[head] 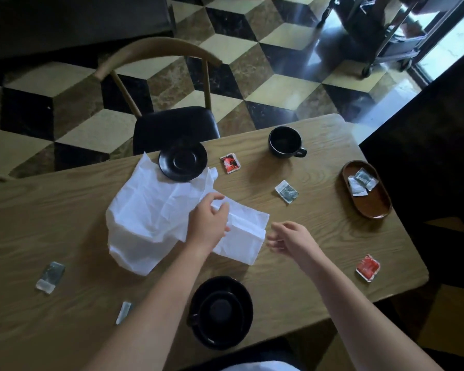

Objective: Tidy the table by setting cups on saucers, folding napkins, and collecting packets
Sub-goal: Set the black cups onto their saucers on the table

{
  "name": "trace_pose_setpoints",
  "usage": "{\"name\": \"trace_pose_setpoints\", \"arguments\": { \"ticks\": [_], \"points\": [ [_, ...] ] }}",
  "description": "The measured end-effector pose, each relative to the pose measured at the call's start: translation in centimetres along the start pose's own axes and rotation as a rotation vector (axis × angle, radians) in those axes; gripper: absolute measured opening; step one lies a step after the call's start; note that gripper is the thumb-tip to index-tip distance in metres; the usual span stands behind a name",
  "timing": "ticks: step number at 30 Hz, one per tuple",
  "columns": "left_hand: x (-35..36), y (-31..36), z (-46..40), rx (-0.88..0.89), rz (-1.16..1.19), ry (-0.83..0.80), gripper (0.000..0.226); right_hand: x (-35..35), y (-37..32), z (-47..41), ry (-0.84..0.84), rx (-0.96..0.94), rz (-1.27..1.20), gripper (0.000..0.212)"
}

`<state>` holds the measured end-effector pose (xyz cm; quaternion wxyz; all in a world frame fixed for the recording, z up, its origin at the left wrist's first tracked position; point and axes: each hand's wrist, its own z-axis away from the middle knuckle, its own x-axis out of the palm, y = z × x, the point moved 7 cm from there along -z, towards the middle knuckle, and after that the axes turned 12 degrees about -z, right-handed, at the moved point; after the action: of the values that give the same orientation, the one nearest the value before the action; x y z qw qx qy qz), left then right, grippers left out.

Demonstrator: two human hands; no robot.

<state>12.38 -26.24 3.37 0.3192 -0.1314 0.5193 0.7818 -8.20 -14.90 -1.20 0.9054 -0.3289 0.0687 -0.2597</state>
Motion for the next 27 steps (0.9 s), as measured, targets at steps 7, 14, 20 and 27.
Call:
{"name": "trace_pose_setpoints", "arguments": {
  "ticks": [7, 14, 20, 27],
  "points": [
    [10.3, 8.0, -14.0, -0.174, 0.183, -0.118, 0.034, -3.2, -12.7, -12.1, 0.102, -0.180, -0.247, 0.030],
    [16.8, 10.6, -21.2, -0.292, 0.111, -0.164, 0.055, -5.4, -15.7, -20.2, 0.167, -0.126, -0.166, 0.062],
    [17.8, 10.8, -23.6, -0.326, 0.218, -0.162, 0.043, -5.3, -16.1, -22.0, 0.105, -0.119, -0.112, 0.031],
    [17.4, 10.7, -22.8, -0.359, 0.302, -0.260, 0.038, -4.6, -16.0, -22.2, 0.144, -0.164, -0.001, 0.031]
  ]
}}
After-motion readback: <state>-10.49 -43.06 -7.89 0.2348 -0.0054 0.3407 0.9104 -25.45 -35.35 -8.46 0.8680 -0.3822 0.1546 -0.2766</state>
